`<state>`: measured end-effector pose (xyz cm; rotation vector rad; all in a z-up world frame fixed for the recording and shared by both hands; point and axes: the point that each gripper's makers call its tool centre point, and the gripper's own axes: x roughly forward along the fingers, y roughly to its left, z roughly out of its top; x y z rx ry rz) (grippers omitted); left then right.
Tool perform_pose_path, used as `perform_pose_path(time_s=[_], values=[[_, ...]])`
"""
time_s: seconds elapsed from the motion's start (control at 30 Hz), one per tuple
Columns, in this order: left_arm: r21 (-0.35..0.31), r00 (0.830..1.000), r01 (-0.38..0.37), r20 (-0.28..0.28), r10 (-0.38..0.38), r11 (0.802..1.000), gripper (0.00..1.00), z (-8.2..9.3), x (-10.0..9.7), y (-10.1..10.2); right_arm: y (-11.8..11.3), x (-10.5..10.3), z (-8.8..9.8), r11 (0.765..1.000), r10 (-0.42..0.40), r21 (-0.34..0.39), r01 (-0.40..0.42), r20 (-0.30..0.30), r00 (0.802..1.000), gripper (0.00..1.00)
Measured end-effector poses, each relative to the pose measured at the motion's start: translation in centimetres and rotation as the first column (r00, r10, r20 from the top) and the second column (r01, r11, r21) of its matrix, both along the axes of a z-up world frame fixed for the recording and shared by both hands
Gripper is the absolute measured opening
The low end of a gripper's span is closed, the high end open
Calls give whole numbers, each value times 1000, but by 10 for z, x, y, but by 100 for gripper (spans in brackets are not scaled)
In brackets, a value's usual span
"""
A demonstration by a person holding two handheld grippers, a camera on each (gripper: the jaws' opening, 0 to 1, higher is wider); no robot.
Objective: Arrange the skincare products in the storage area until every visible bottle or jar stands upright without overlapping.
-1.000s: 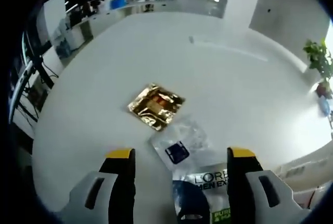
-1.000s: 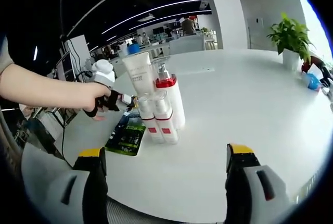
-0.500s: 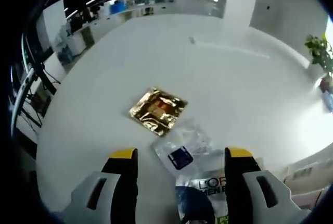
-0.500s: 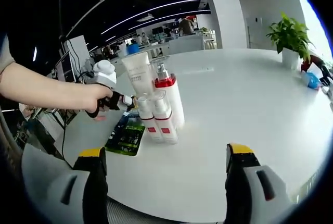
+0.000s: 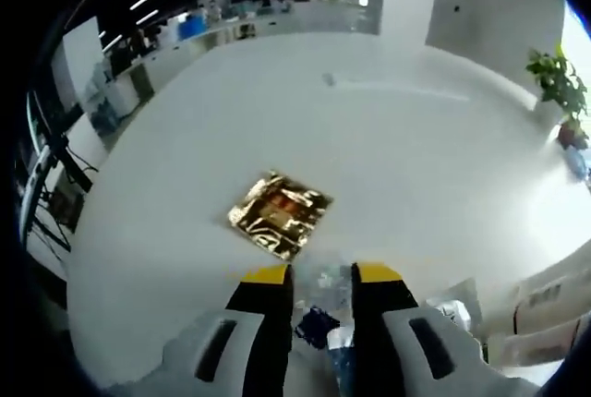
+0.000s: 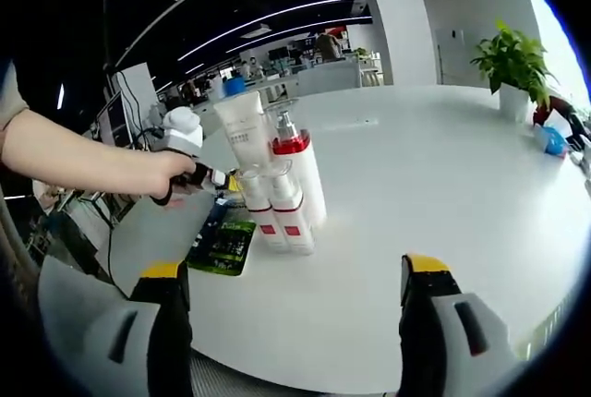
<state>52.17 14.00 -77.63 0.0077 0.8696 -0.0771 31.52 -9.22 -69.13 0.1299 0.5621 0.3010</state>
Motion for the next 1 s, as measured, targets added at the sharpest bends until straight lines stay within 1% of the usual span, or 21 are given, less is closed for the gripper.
perform_pose_path(time_s=[0.2, 0.3, 0.33, 0.37, 0.4, 0.43, 0.47, 0.5, 0.53, 0.57, 0.6, 0.67, 0.73, 0.77, 0.8, 0.83, 0.87, 0.9, 0.93, 0.97, 1.0], values=[[-1, 1000, 0, -1, 0, 1000, 3, -6, 4, 10, 0, 0, 1, 1000, -1, 1, 1, 0, 1000, 95], [-67, 1000, 14, -5, -14, 998, 7, -5, 4, 8, 0, 0, 1, 1000, -2, 1, 2, 2, 1000, 95], [-79, 1000, 21, 15, -20, 997, 9, -2, 6, 8, 0, 0, 1, 1000, -3, 2, 3, 2, 1000, 95], [-93, 999, 45, 35, -42, 995, 10, 2, 7, 7, 0, 0, 1, 1000, -4, 2, 4, 2, 1000, 95], [-109, 997, 78, 39, -74, 991, 11, 4, 7, 4, 0, 0, 1, 1000, -4, 2, 4, 2, 1000, 95], [-120, 990, 138, 50, -133, 983, 12, 8, 6, 1, 0, 0, 1, 1000, -4, 2, 4, 3, 1000, 95], [-116, 979, 200, 63, -194, 973, 11, 13, 5, 0, 0, 0, 1, 1000, -5, 3, 4, 3, 1000, 95], [-99, 972, 232, 70, -225, 968, 11, 16, 3, 1, 0, 0, 1, 1000, -3, 3, 3, 2, 1000, 95], [-54, 956, 286, 83, -281, 957, 12, 21, 3, 6, 0, 0, 1, 1000, -3, 3, 3, 3, 1000, 95], [-50, 950, 304, 85, -299, 951, 12, 22, 2, 6, 0, 0, 1, 1000, -4, 4, 4, 5, 1000, 95], [-34, 932, 355, 92, -351, 934, 13, 25, 1, 9, 0, 0, 1, 1000, -4, 5, 4, 6, 1000, 95], [5, 899, 433, 75, -432, 902, 15, 25, -4, 13, 0, 0, 1, 1000, -3, 6, 3, 5, 1000, 95], [64, 854, 514, 56, -518, 855, 16, 26, -8, 19, 0, 0, 1, 1000, -1, 6, 1, 6, 1000, 95], [122, 805, 583, 47, -592, 803, 17, 26, -10, 20, 1, 0, 1, 1000, -1, 5, 1, 6, 1000, 95], [171, 746, 653, 23, -666, 738, 18, 25, -15, 19, 1, 0, 1, 1000, 0, 4, 0, 5, 1000, 95], [190, 703, 698, 5, -712, 690, 19, 23, -19, 17, 1, 0, 1, 1000, 0, 4, 0, 5, 1000, 95], [202, 638, 756, -14, -770, 623, 22, 21, -25, 12, 1, 0, 1, 1000, 0, 4, 0, 5, 1000, 95], [208, 618, 771, -17, -786, 602, 24, 20, -26, 11, 1, 0, 1, 1000, 0, 5, 0, 5, 1000, 95], [205, 571, 806, -20, -820, 556, 26, 19, -30, 6, 1, 0, 1, 1000, 1, 5, -1, 4, 1000, 95], [185, 556, 819, -21, -831, 543, 27, 18, -33, 3, 1, 0, 1, 1000, 1, 4, -1, 3, 1000, 95], [146, 554, 826, -23, -833, 545, 27, 17, -35, 1, 1, 0, 0, 1000, 1, 2, -1, 2, 1000, 95]])
